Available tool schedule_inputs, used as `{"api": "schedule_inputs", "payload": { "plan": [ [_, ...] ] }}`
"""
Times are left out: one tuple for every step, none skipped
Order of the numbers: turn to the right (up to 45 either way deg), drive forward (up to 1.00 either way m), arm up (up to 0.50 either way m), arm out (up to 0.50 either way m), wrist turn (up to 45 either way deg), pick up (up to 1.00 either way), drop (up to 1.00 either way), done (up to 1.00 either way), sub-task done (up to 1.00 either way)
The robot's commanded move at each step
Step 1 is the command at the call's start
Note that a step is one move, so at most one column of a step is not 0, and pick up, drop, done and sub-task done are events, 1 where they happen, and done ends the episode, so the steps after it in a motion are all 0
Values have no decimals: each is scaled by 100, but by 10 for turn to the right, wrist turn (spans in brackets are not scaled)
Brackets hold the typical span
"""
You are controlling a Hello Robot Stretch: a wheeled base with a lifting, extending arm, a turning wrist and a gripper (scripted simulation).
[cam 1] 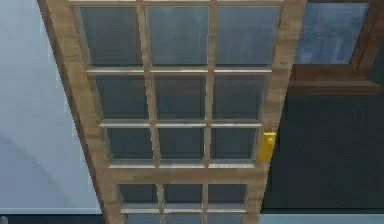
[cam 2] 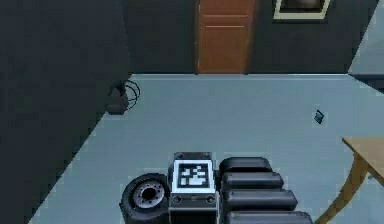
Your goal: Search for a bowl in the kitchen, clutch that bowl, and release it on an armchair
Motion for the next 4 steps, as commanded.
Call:
{"api": "schedule_inputs", "payload": {
  "plan": [
    [-390, 0, 0, 0, 0, 0, 0, 0, 0],
    [0, 40, 0, 0, 0, 0, 0, 0, 0],
    [-450, 0, 0, 0, 0, 0, 0, 0, 0],
    [0, 40, 0, 0, 0, 0, 0, 0, 0]
  ]
}}
